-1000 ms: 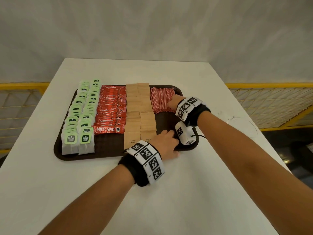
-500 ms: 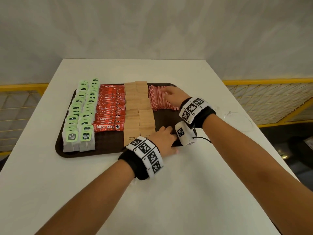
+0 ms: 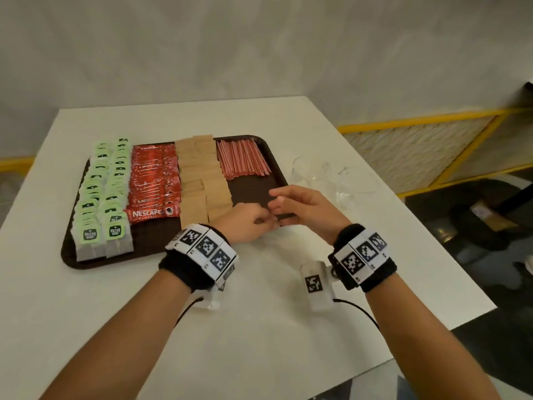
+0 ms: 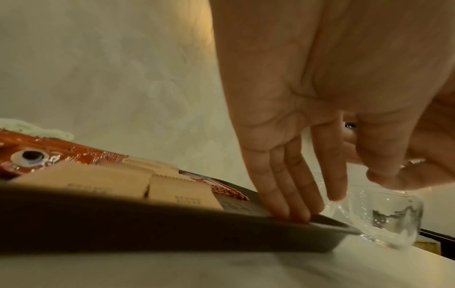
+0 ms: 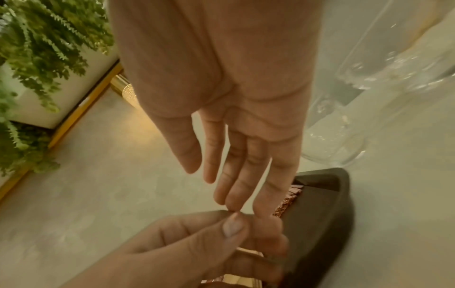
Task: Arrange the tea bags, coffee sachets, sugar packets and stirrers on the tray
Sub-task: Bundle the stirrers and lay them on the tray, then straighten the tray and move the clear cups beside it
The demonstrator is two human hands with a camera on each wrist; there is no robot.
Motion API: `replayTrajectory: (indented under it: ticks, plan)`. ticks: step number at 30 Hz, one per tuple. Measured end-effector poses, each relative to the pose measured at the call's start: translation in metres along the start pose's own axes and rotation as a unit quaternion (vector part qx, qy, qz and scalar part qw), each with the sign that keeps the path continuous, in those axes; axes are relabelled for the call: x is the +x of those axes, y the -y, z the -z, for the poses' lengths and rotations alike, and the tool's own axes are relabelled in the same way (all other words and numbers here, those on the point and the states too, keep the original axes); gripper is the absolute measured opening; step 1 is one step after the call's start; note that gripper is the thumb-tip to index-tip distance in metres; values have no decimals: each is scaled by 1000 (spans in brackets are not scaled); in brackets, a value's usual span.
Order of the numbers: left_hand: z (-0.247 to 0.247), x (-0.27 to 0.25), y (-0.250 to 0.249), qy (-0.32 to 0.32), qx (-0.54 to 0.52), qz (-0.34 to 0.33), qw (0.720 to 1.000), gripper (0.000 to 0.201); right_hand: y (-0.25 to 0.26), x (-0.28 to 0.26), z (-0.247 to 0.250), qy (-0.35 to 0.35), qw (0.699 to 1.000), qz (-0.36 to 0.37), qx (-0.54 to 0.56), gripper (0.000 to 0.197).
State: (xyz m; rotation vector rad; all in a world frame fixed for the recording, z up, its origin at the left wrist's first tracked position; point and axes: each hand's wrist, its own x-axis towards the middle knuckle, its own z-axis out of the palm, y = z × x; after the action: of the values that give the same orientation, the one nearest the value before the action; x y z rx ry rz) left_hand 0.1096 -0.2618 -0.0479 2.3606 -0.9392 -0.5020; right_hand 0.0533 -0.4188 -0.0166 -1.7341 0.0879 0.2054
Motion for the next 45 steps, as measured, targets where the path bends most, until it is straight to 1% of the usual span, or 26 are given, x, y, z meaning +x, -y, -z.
replayTrajectory:
  ticks: [5, 10, 12, 14, 16, 18, 20, 23, 24, 26, 28, 29, 31, 34, 35, 37, 39, 40, 42, 43, 45]
  plan:
    - [-9, -6, -18, -61, -38, -27, 997, 30, -27, -28, 15, -59, 997, -33, 29, 21]
    - [-17, 9, -39, -104, -73, -40, 991, 32, -49, -42, 39, -137, 986, -62, 72, 17]
    - [-18, 12, -42, -124, -89, -36, 988, 31, -51, -38, 44, -130, 986, -69, 74, 14]
    - [-18, 10, -42, -151, -95, -17, 984, 32, -51, -30, 43, -113, 988, -80, 68, 13]
    - [-14, 3, -36, -202, -110, 14, 973, 35, -50, -18, 40, -116, 988, -87, 56, 15]
    - [-5, -10, -22, -266, -122, 54, 955, 38, -50, -4, 35, -137, 986, -86, 26, 21]
    - [6, -28, -3, -316, -116, 99, 936, 41, -52, 8, 29, -152, 985, -83, -18, 27]
    - [27, -64, 38, -370, -42, 168, 913, 44, -56, 21, 18, -144, 981, -86, -96, 43]
    - [34, -77, 54, -381, -18, 208, 901, 46, -56, 23, 14, -138, 980, -88, -113, 48]
    - [46, -102, 86, -377, 19, 322, 868, 51, -54, 28, 7, -126, 979, -92, -134, 56]
    - [55, -127, 106, -348, 32, 424, 835, 57, -52, 33, 3, -125, 976, -99, -146, 61]
    - [56, -138, 112, -339, 24, 460, 821, 59, -52, 36, 2, -131, 974, -102, -154, 62]
    - [56, -156, 125, -327, -25, 500, 802, 62, -53, 42, -2, -148, 968, -107, -172, 60]
    - [54, -169, 155, -304, -104, 519, 792, 65, -53, 50, -5, -174, 955, -126, -202, 60]
    - [54, -173, 165, -300, -124, 524, 788, 60, -53, 51, -6, -180, 950, -136, -214, 60]
    - [53, -177, 182, -305, -169, 518, 781, 37, -53, 55, -8, -181, 941, -155, -242, 57]
    - [54, -178, 186, -324, -236, 489, 775, 14, -52, 59, -9, -184, 929, -167, -274, 53]
    - [55, -178, 184, -334, -267, 476, 769, 7, -51, 61, -11, -185, 923, -169, -291, 51]
    - [57, -177, 183, -350, -307, 465, 753, 17, -49, 64, -16, -189, 912, -170, -323, 46]
    - [58, -176, 182, -359, -317, 456, 750, 21, -48, 66, -19, -191, 907, -171, -335, 44]
    - [62, -175, 181, -364, -310, 443, 758, 26, -44, 70, -24, -193, 900, -177, -349, 41]
